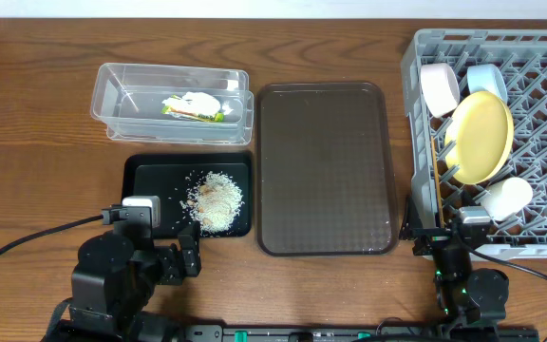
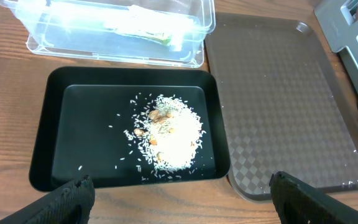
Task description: Sort waste into correct bins and load items into the dishwasher rack
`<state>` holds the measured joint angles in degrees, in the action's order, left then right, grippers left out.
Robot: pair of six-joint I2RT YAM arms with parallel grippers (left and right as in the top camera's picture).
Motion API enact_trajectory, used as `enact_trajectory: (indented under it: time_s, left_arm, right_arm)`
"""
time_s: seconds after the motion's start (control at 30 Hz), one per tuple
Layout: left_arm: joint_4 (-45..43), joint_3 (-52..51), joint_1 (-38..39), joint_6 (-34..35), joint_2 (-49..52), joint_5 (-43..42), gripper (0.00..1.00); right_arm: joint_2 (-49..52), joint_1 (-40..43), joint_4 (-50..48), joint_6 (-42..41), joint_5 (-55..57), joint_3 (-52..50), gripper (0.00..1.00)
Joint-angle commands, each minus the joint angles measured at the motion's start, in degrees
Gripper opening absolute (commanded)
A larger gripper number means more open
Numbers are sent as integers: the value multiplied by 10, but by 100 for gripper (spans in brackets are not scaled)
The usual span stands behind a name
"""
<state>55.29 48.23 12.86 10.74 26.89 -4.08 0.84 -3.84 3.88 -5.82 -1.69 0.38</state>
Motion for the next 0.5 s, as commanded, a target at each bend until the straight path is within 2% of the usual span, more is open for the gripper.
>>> enact_trajectory:
  time_s: [0.0,0.33,0.47]
  left_arm:
    - [0,-2,1,7,0,5,92]
    - [11,-2,-1,7,-7,4,92]
    - [-5,-35,-42,-18,-38,20,92]
  right_arm:
    - [-2,-3,2,3,-1,-1,99]
    - [-2,-3,2,3,-1,-1,99]
    - [-2,-3,2,3,-1,-1,99]
